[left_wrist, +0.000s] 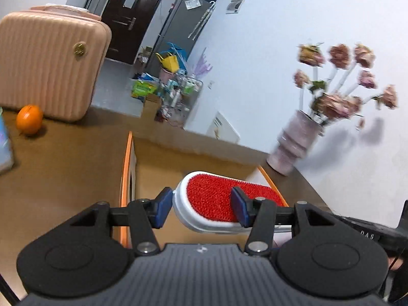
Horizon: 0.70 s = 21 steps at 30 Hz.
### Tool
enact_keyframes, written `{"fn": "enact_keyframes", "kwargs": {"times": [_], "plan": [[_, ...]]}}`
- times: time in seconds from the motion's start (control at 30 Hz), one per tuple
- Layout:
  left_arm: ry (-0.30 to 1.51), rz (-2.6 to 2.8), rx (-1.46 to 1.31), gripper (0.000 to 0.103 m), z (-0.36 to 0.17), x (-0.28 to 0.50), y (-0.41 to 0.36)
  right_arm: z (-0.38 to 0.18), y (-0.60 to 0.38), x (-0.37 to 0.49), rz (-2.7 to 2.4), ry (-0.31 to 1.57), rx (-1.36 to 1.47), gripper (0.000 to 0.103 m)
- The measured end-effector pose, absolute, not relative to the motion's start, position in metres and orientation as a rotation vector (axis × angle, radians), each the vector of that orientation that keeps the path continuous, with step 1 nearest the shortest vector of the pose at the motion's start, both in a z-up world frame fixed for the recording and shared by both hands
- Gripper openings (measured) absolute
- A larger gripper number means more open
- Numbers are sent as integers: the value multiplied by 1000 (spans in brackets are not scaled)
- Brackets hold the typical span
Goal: Organize rigid objects
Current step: 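Lift the lint brush with the left tool and lower it into the box, then open the left tool and withdraw it from the box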
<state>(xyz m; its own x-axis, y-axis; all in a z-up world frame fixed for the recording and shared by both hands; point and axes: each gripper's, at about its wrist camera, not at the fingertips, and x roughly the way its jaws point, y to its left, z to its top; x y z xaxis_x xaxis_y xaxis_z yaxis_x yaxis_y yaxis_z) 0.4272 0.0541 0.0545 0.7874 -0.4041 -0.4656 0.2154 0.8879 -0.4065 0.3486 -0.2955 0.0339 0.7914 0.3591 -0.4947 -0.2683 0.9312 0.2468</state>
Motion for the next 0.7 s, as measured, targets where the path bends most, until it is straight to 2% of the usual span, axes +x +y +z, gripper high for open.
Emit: {"fn": "enact_keyframes", "kwargs": {"times": [0.13, 0.27, 0.3, 0.4, 0.47, 0.6, 0.7], "plan": [[643, -274, -375, 50, 40, 503, 45, 43, -296, 443, 328, 598, 138, 10], [723, -194, -351, 50, 18, 558, 35, 25, -303, 527, 300, 685, 221, 9], [745, -201, -328, 41, 13, 565, 31, 18, -302, 545, 295, 719, 229, 0], [816, -147, -225, 39, 3, 590, 14, -4, -293, 585, 278, 787, 211, 2], [781, -118, -215, 42, 5, 590, 13, -11, -282, 602, 272, 811, 195, 2], [731, -124, -142, 53, 17, 577, 18, -6, -261, 613, 216, 760, 40, 11], [717, -116, -74, 57, 31, 561, 22, 4, -265, 605, 245, 741, 32, 12]]}}
